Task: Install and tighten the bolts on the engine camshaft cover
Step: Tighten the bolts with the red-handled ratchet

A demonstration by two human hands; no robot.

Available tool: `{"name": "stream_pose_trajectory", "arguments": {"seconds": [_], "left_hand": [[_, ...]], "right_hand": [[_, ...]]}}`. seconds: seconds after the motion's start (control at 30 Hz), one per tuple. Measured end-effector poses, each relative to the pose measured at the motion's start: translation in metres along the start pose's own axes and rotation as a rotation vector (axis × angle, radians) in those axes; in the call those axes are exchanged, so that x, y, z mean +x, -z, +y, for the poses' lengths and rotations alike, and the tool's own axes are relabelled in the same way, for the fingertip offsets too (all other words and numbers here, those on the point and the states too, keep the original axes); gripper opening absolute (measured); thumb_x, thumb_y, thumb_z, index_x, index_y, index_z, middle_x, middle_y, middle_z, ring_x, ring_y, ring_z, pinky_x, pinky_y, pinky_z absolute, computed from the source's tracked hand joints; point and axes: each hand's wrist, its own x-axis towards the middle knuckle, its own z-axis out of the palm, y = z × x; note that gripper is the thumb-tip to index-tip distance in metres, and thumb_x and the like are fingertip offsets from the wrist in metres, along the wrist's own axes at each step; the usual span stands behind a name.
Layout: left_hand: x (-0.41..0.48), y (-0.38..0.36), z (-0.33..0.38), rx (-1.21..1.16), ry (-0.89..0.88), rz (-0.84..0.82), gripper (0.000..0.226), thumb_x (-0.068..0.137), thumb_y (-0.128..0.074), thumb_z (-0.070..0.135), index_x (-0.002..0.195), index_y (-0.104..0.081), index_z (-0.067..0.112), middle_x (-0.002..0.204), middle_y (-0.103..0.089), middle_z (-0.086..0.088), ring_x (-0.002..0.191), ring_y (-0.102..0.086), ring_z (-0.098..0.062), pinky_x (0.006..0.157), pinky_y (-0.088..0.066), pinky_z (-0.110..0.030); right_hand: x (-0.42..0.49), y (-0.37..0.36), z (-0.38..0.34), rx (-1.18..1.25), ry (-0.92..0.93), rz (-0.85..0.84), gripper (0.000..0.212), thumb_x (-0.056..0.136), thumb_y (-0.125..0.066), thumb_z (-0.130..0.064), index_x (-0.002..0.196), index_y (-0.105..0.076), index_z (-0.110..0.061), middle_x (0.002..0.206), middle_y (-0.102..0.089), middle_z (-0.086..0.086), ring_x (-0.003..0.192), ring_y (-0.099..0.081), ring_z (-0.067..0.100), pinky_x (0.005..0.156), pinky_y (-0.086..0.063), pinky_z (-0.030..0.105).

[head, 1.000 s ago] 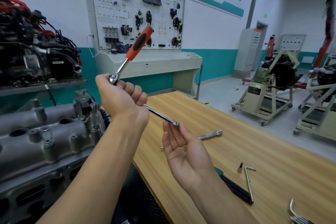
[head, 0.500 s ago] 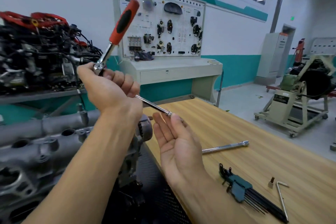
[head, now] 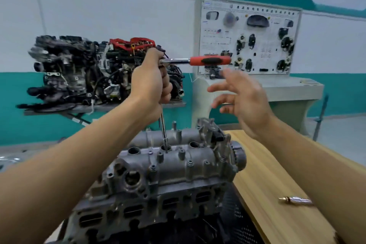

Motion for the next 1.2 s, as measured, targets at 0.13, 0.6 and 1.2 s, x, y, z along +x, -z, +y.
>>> {"name": "stream_pose_trajectory", "arguments": {"seconds": [0.13,0.6,1.2], "left_hand": [[0.007,0.0,-0.003,0.009,-0.022,-0.043,0.058,0.097,-0.045,0.031,0.043,-0.024,0.028,0.044,-0.019,0.006,0.039,-0.012,-0.014,0.04,-0.011,-0.022],[0.042,-0.028,-0.057,0.055,0.004,-0.04,0.057,0.097,-0.045,0.029,0.043,-0.025,0.028,0.047,-0.018,0.005,0.04,-0.013,-0.015,0.041,-0.013,-0.022],[0.052,-0.027,-0.076,0.162,0.015,-0.028,0.063,0.096,-0.043,0.028,0.035,-0.025,0.026,0.044,-0.02,0.006,0.039,-0.013,-0.015,0.042,-0.014,-0.023]], "right_hand": [[0.018,-0.022,-0.003,0.032,0.11,0.072,0.031,0.088,-0.065,-0.048,0.1,-0.065,-0.019,0.066,-0.063,0.001,0.05,-0.052,0.018,0.049,-0.041,0.03],[0.032,0.004,0.027,0.126,0.009,0.238,0.024,0.099,-0.057,-0.025,0.104,-0.066,-0.003,0.067,-0.061,0.002,0.056,-0.052,0.017,0.048,-0.038,0.027],[0.031,0.008,0.045,0.073,0.016,0.277,0.015,0.097,-0.06,-0.026,0.085,-0.065,-0.02,0.059,-0.062,-0.002,0.051,-0.052,0.015,0.048,-0.037,0.026]]}}
